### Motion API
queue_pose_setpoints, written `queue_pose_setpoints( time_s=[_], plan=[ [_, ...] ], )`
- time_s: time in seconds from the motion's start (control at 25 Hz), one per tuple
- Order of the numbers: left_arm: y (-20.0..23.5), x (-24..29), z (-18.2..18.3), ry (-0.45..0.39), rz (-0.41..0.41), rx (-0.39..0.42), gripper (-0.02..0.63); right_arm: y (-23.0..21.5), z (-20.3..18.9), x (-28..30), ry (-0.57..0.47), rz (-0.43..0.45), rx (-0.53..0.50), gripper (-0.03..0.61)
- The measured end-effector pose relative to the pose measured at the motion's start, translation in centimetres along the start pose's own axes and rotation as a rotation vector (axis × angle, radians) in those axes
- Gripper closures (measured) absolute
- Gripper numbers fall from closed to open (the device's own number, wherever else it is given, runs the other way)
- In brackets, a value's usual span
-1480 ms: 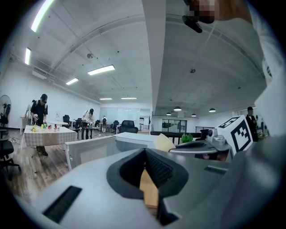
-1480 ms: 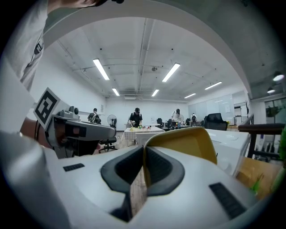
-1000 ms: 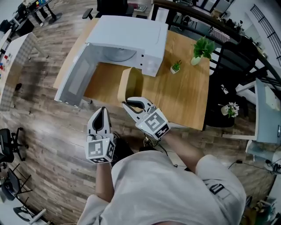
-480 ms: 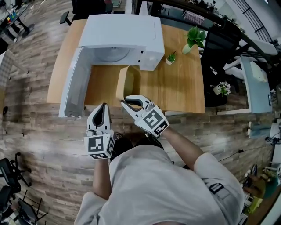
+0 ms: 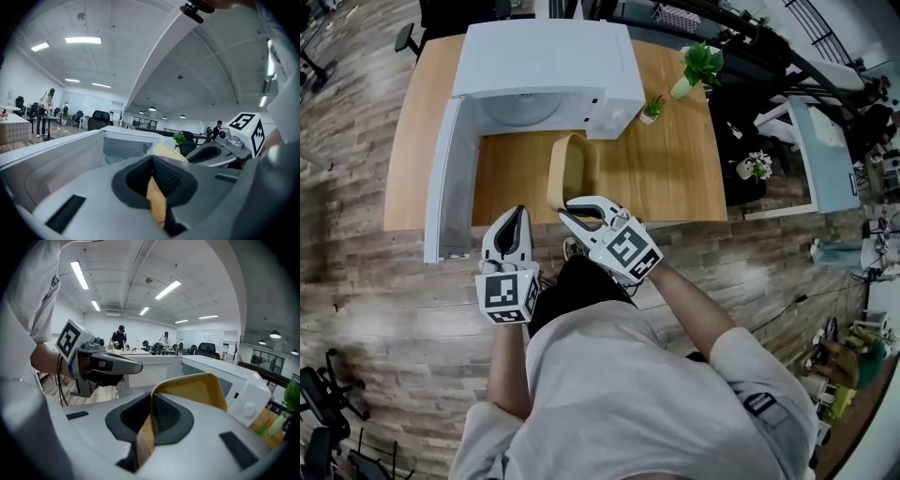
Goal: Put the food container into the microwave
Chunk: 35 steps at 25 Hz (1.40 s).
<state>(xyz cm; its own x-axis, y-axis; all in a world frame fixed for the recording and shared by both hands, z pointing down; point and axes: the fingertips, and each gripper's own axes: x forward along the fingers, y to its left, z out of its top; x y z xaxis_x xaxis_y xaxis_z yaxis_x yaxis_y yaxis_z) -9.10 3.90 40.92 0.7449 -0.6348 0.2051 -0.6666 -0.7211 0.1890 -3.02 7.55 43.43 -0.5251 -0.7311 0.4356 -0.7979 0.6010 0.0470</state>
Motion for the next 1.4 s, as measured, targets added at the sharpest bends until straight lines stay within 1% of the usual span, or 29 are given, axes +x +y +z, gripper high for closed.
queue_pose_setpoints(
  time_s=[0.24, 0.4, 0.6, 0.92, 1.24, 1.4],
  plan=[
    [2.0, 1.5, -1.6, 0.037, 0.016, -0.007, 0.601, -1.6, -0.5, 3.1, 0.043, 0.017, -0.039, 0.552],
    [4.1, 2.5, -2.4, 0.056, 0.061, -0.024, 0.601, -2.9, -0.8, 5.3, 0.065, 0.045, -0.055, 0.552],
    [6.0, 4.3, -3.0, 0.086, 0.115, -0.022, 0.601, -4.6, -0.9, 7.7, 0.090, 0.100, -0.085, 0.552],
    [8.4, 6.5, -3.1, 0.105, 0.196, -0.047, 0.601, -7.1, 0.0, 11.1, 0.115, 0.182, -0.134, 0.552],
    [10.4, 7.5, -3.9, 0.107, 0.265, -0.091, 0.601, -8.5, -0.2, 13.8, 0.167, 0.229, -0.174, 0.552],
    [11.2, 8.1, -4.5, 0.127, 0.277, -0.102, 0.601, -9.3, -0.4, 14.9, 0.187, 0.230, -0.184, 0.552]
  ],
)
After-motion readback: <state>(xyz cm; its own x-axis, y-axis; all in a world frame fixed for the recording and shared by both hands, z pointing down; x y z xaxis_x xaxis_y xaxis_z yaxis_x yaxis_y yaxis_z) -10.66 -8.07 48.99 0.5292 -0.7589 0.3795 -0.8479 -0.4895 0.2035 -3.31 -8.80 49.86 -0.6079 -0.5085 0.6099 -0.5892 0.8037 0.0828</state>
